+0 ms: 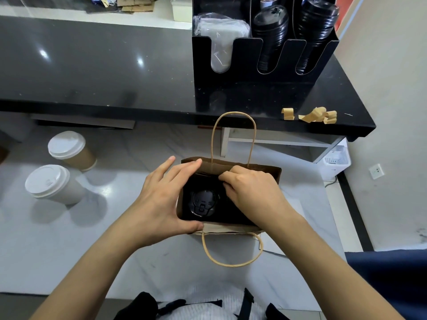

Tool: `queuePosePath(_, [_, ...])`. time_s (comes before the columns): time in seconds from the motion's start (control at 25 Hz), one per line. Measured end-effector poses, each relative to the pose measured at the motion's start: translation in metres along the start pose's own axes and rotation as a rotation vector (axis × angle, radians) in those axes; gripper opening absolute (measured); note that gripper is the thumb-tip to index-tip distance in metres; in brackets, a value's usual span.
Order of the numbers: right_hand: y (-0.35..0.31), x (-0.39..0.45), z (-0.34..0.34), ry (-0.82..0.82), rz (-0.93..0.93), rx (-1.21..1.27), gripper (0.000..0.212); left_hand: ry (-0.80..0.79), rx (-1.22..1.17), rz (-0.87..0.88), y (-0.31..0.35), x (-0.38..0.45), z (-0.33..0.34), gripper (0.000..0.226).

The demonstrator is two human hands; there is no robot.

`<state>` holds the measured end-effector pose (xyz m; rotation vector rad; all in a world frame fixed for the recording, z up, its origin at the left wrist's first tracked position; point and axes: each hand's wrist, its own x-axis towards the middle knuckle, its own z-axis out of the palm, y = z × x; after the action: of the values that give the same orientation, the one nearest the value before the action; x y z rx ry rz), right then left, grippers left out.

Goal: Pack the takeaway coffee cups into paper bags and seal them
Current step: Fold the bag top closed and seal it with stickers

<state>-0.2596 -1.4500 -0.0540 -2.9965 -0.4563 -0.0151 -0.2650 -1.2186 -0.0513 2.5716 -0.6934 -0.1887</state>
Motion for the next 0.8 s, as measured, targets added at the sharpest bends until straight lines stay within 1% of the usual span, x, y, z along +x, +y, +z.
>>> queuePosePath(0.16, [-0.003,-0.001,0.003,-0.101,-0.038,-0.035,0.034,-0.002,0.006,0.008,0.001,0.0,0.0,0.121])
queuePosePath(0.32, [-0.005,-0.002,0.007,-0.213,0.021,-0.084,0.036,-0.004,0.009,0.015,0.0,0.0,0.0,0.119])
queuePosePath(0.4, [-0.008,-0.002,0.01,-0.232,0.029,-0.066,0.034,-0.003,0.014,0.013,0.0,0.001,0.0,0.119])
queuePosePath(0.44, [-0.008,-0.001,0.009,-0.214,0.03,-0.045,0.033,-0.001,0.012,0.011,-0.001,0.001,0.0,0.119])
queuePosePath(0.56, [-0.006,-0.01,-0.001,-0.147,0.013,0.045,0.03,0.005,0.003,0.011,-0.002,0.001,0.002,0.118])
queuePosePath(0.64, [0.003,-0.023,-0.013,-0.051,-0.008,0.166,0.03,0.009,-0.004,0.014,-0.003,0.001,0.002,0.118])
queuePosePath(0.72, [0.013,-0.041,-0.025,0.139,-0.032,0.271,0.027,0.011,-0.012,0.016,-0.004,0.001,0.003,0.117])
queuePosePath(0.8, [0.027,-0.06,-0.032,0.354,-0.001,0.383,0.021,0.016,-0.02,0.018,-0.006,0.001,0.004,0.116])
